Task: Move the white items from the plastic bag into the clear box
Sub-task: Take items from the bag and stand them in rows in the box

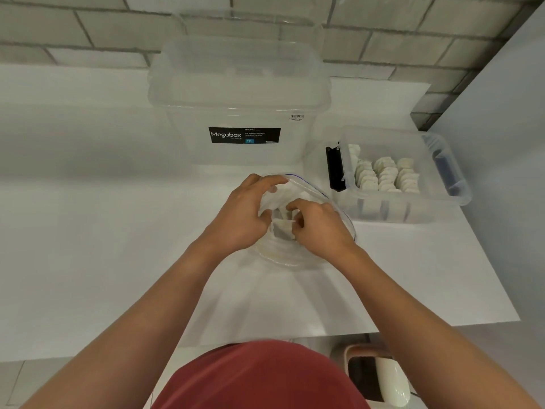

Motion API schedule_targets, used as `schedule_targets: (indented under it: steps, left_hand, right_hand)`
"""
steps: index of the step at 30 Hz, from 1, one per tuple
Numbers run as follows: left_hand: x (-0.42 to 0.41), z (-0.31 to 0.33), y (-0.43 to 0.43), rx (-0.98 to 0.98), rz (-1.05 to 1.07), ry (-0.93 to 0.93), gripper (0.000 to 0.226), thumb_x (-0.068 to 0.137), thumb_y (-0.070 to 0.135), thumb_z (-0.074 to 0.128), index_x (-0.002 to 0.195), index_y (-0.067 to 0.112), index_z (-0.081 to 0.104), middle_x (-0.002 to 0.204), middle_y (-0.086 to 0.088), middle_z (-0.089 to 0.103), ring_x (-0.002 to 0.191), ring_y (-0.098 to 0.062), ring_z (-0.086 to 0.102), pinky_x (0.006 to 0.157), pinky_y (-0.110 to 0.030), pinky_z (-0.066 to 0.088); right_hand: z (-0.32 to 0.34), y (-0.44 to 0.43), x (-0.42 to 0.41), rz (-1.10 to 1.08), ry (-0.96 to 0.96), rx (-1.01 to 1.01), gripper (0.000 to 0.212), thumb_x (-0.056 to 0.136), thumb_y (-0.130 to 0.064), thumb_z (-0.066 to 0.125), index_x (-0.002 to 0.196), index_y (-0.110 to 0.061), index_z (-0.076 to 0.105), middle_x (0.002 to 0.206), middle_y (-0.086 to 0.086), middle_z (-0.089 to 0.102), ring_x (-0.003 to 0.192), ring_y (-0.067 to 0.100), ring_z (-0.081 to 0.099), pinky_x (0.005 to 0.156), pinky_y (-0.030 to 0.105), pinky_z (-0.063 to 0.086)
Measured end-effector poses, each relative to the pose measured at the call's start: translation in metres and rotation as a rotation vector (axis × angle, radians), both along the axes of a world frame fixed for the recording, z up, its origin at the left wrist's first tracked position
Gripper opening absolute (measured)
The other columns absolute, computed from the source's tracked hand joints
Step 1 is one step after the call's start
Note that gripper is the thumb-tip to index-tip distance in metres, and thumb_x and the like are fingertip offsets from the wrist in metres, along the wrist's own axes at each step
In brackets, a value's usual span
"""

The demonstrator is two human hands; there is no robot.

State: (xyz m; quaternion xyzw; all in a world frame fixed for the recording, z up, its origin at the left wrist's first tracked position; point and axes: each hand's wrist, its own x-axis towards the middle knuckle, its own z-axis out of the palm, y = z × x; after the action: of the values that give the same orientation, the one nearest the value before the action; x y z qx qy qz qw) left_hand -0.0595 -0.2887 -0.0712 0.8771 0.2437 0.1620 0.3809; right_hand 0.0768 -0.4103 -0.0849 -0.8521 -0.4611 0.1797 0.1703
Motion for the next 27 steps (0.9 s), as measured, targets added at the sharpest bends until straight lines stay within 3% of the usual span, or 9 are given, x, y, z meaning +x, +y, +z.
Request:
schedule_targets:
  steps: [5,11,14,18,21,24,27]
  left_hand:
    - [0.000,0.000,0.000,0.006,-0.011,-0.003,0.066,0.084,-0.005,0.057,0.137,0.033,0.050,0.118,0.007,0.052,0.095,0.017,0.047,0.082,-0.005,0.035]
    - [0.001,-0.003,-0.005,0.108,-0.003,0.012,0.083,0.071,-0.018,0.040,0.137,0.031,0.054,0.119,0.003,0.047,0.101,-0.008,0.047,0.080,-0.007,0.035]
    - [0.006,-0.002,-0.008,0.120,0.018,0.020,0.083,0.072,-0.019,0.039,0.138,0.030,0.054,0.122,0.002,0.046,0.106,-0.015,0.049,0.084,-0.015,0.035]
    - [0.011,0.002,-0.011,0.083,0.032,-0.009,0.083,0.071,-0.018,0.040,0.138,0.030,0.052,0.121,0.002,0.048,0.113,-0.017,0.051,0.090,-0.018,0.040]
    - [0.011,0.006,-0.013,0.056,0.036,-0.021,0.079,0.074,-0.015,0.042,0.137,0.030,0.052,0.119,0.001,0.049,0.114,-0.015,0.052,0.092,-0.020,0.042]
    - [0.012,0.009,-0.013,0.035,0.039,-0.015,0.076,0.075,-0.013,0.043,0.137,0.030,0.052,0.119,0.002,0.049,0.112,-0.013,0.053,0.088,-0.012,0.040]
    - [0.012,0.011,-0.014,0.012,0.041,-0.009,0.077,0.074,-0.013,0.043,0.136,0.031,0.053,0.117,0.003,0.049,0.105,-0.006,0.054,0.081,-0.002,0.036]
  right_hand:
    - [-0.001,0.003,0.007,-0.040,-0.106,-0.073,0.032,0.089,-0.011,0.055,0.117,-0.017,0.069,0.104,0.007,0.072,0.105,0.029,0.060,0.082,0.037,0.052]
    - [0.006,-0.001,0.022,-0.076,0.022,-0.035,0.018,0.087,-0.013,0.061,0.096,-0.018,0.076,0.091,-0.001,0.074,0.092,0.021,0.067,0.080,0.035,0.057]
    - [0.007,-0.004,0.027,-0.053,-0.017,-0.090,0.020,0.088,-0.016,0.062,0.103,-0.013,0.073,0.101,0.003,0.072,0.100,0.023,0.064,0.085,0.034,0.053]
    - [0.008,-0.004,0.028,0.115,-0.183,-0.089,0.031,0.090,-0.016,0.061,0.120,-0.009,0.066,0.119,0.011,0.064,0.110,0.032,0.059,0.083,0.034,0.046]
    - [0.001,0.005,0.024,0.352,-0.266,-0.046,0.032,0.088,-0.015,0.059,0.119,-0.017,0.069,0.120,0.004,0.061,0.105,0.032,0.059,0.074,0.040,0.054]
    - [-0.011,0.016,0.024,0.457,-0.342,-0.148,0.029,0.094,-0.020,0.057,0.121,-0.025,0.066,0.120,-0.001,0.055,0.106,0.027,0.054,0.062,0.036,0.049]
    - [-0.011,0.017,0.025,0.518,-0.407,-0.237,0.023,0.099,-0.021,0.052,0.118,-0.019,0.063,0.119,0.004,0.052,0.108,0.028,0.052,0.064,0.036,0.046]
